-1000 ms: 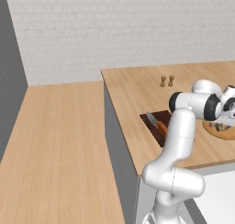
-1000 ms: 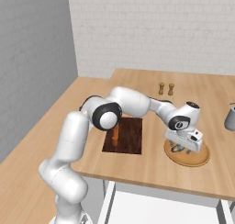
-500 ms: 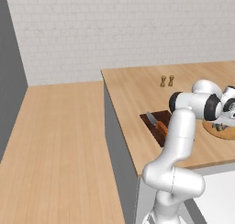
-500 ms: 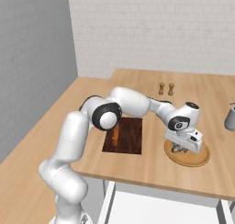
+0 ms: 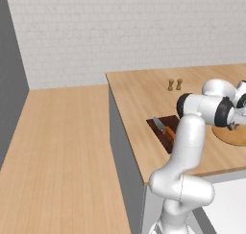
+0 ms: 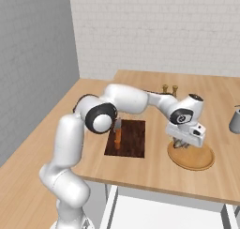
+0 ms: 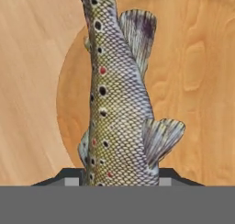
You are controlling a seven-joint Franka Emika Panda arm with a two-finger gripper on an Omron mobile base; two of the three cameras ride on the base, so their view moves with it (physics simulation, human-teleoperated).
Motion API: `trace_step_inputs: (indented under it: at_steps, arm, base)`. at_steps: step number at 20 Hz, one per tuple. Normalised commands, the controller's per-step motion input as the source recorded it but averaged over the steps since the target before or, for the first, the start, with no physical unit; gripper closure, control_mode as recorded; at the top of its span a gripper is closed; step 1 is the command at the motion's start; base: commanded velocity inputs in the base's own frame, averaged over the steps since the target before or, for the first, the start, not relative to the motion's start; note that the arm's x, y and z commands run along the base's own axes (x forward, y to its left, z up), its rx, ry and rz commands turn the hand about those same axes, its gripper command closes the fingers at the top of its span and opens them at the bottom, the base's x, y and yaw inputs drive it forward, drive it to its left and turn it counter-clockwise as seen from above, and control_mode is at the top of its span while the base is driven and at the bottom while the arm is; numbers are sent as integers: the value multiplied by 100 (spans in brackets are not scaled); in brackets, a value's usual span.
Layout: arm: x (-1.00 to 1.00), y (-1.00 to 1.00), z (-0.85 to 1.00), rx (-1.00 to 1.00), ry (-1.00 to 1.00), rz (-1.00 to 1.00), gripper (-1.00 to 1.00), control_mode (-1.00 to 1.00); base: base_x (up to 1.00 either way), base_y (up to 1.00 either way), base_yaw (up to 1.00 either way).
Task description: Pick up the knife from the drawer and place it on the cutting board. Then place the meat from the plate to the cutting board.
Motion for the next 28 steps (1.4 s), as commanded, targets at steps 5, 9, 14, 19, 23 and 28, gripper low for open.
trace_step_inputs:
  at_steps: [5, 9, 14, 19, 23, 28]
  arm:
    - [-21, 66, 40, 0, -10, 16, 100, -100]
    - [-15, 78, 9, 0, -3, 20, 100, -100]
    - [-6, 99, 17, -2, 0, 21, 100, -100]
    - [0, 97, 32, -1, 0, 23, 100, -100]
    - [11, 72, -3, 0, 0, 25, 100, -100]
    - [41, 20, -33, 0, 0, 21, 100, -100]
  base:
    - [0, 0, 0]
    - [0, 0, 0]
    - [0, 0, 0]
    - [0, 0, 0]
    - [0, 0, 0]
    - [0, 0, 0]
